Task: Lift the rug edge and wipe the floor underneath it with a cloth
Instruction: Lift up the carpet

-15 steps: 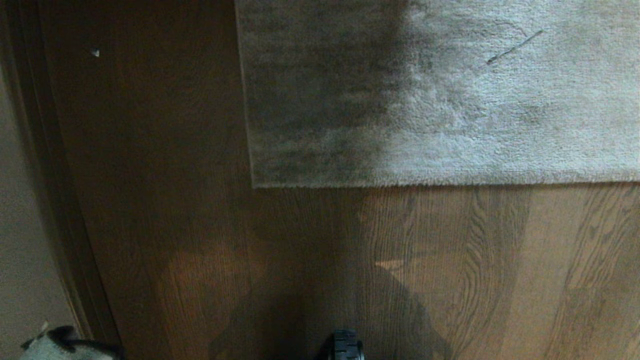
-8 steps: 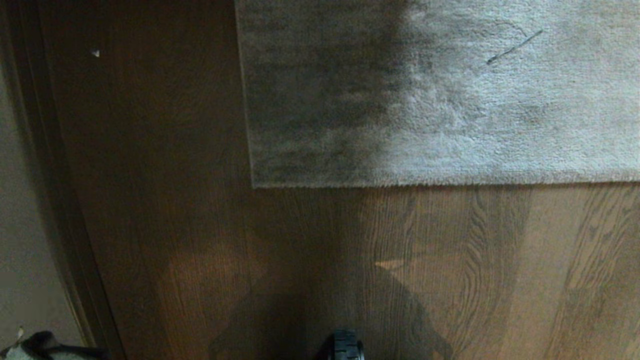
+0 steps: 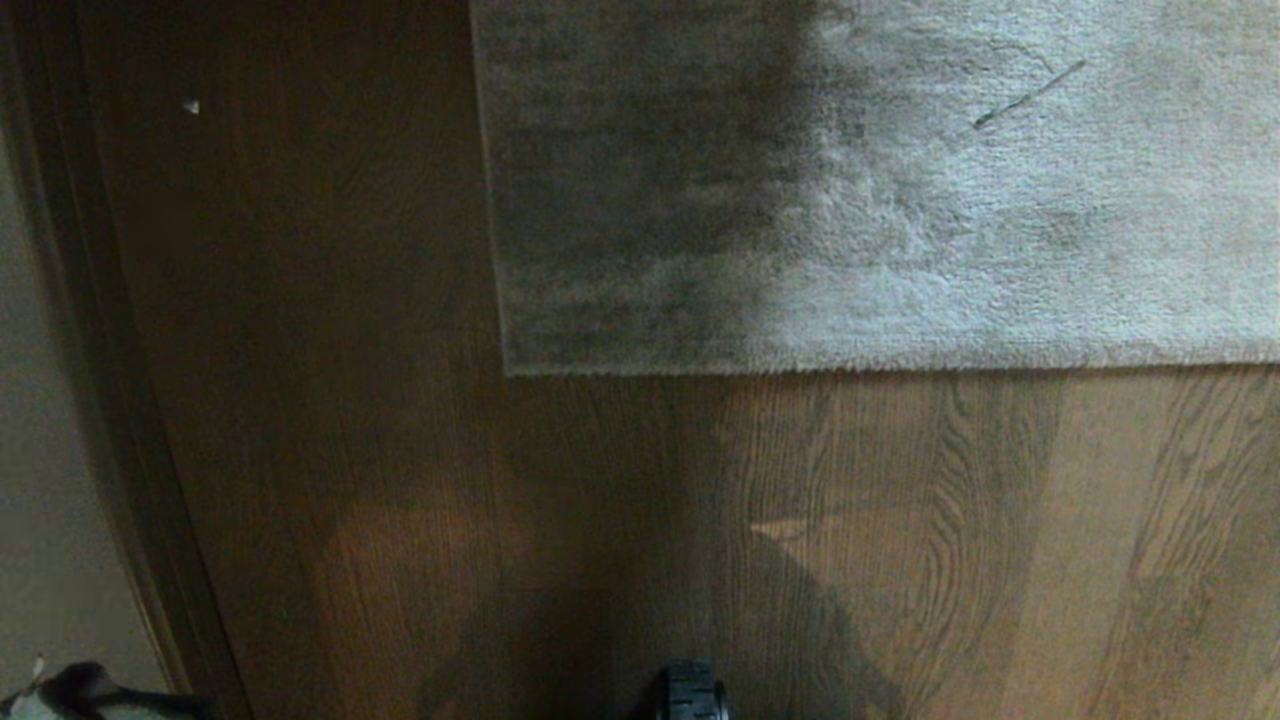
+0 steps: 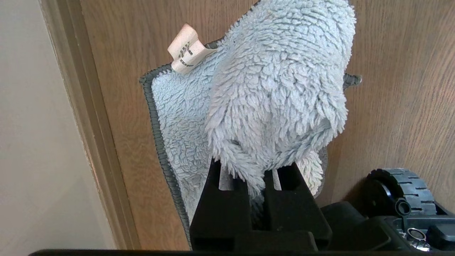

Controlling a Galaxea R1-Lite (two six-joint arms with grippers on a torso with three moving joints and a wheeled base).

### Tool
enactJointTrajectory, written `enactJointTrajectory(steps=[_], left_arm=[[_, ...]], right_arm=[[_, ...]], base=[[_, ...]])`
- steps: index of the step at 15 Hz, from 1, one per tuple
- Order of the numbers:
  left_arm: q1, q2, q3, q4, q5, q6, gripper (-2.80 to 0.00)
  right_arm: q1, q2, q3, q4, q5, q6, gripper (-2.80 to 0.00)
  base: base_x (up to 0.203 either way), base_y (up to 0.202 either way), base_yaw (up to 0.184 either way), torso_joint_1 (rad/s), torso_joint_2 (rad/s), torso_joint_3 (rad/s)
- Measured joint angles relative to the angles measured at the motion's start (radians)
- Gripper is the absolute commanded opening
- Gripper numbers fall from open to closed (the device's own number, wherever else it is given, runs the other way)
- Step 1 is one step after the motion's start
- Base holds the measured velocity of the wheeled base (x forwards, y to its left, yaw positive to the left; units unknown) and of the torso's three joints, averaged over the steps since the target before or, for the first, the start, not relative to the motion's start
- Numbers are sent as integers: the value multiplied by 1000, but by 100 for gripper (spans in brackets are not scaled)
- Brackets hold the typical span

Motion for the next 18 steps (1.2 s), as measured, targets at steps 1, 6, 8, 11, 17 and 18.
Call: enactJointTrajectory(steps=[1,6,8,11,17,18], left_arm=[[0,0,0,0,0,0,-280],[0,0,0,0,0,1,-280],[0,0,0,0,0,0,-280],[0,0,0,0,0,0,-280],[0,0,0,0,0,0,-280],[0,0,0,0,0,1,-280]], right_arm=[[0,0,0,0,0,0,-280],[0,0,0,0,0,0,-280],[0,0,0,0,0,0,-280],[0,0,0,0,0,-1,-280],[0,-1,0,2,5,-59,-280],[0,-1,0,2,6,-67,-280]], base=[[0,0,0,0,0,0],[0,0,0,0,0,0],[0,0,0,0,0,0],[0,0,0,0,0,0],[0,0,0,0,0,0],[0,0,0,0,0,0]])
